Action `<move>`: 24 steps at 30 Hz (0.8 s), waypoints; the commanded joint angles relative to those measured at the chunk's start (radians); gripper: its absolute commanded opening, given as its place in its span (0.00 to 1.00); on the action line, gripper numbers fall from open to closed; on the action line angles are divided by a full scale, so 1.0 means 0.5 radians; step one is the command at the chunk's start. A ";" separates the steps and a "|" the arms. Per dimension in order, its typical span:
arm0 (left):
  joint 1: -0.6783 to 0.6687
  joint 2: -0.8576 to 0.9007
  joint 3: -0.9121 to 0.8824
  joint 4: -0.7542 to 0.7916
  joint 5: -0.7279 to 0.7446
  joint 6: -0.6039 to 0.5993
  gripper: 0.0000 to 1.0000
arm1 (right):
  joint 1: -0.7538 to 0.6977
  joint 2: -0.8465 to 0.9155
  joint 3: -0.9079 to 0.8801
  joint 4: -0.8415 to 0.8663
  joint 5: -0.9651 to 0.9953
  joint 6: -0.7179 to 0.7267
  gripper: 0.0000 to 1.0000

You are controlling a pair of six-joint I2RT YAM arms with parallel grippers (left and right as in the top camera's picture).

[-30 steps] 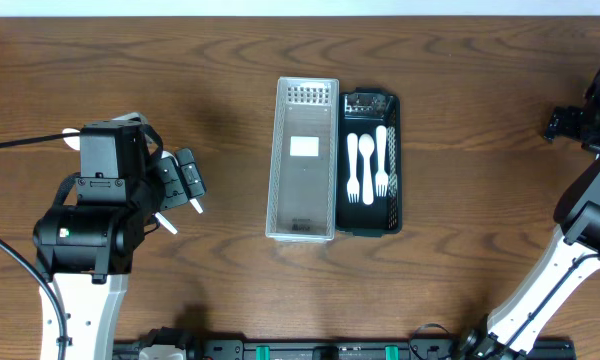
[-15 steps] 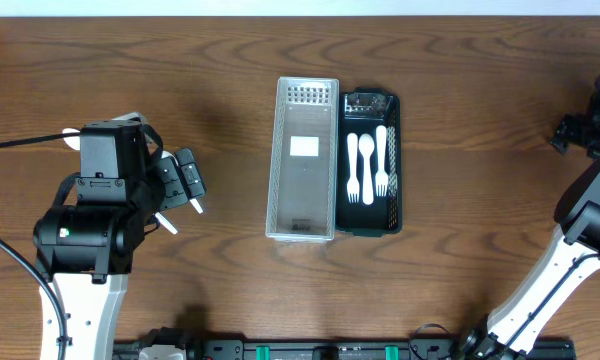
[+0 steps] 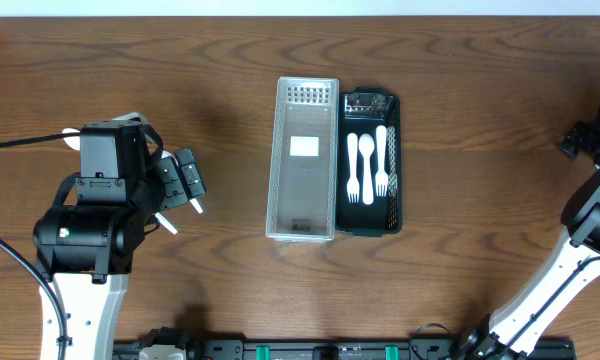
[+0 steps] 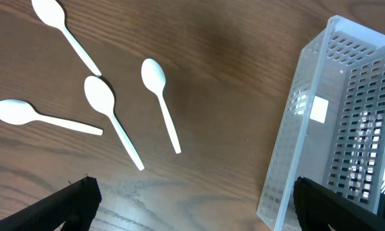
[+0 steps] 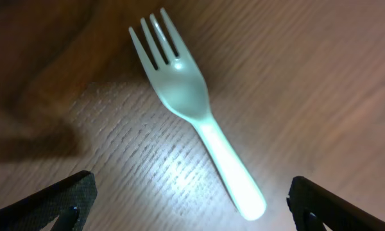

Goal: Pack container
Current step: 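Lower right gripper and grasp the last white fork, lift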

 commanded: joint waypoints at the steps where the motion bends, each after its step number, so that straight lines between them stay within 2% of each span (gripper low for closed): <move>1: -0.005 0.005 0.040 -0.011 -0.009 0.034 0.98 | -0.053 0.010 -0.124 0.085 -0.172 -0.179 0.99; 8: -0.005 0.005 0.040 -0.011 -0.009 0.034 0.98 | -0.126 0.010 -0.306 0.262 -0.277 -0.214 0.99; 16: -0.005 0.005 0.040 -0.012 -0.009 0.034 0.98 | -0.175 0.010 -0.468 0.523 -0.654 -0.488 0.99; 24: -0.005 0.005 0.040 -0.012 -0.009 0.034 0.98 | -0.242 0.010 -0.613 0.630 -0.828 -0.516 0.99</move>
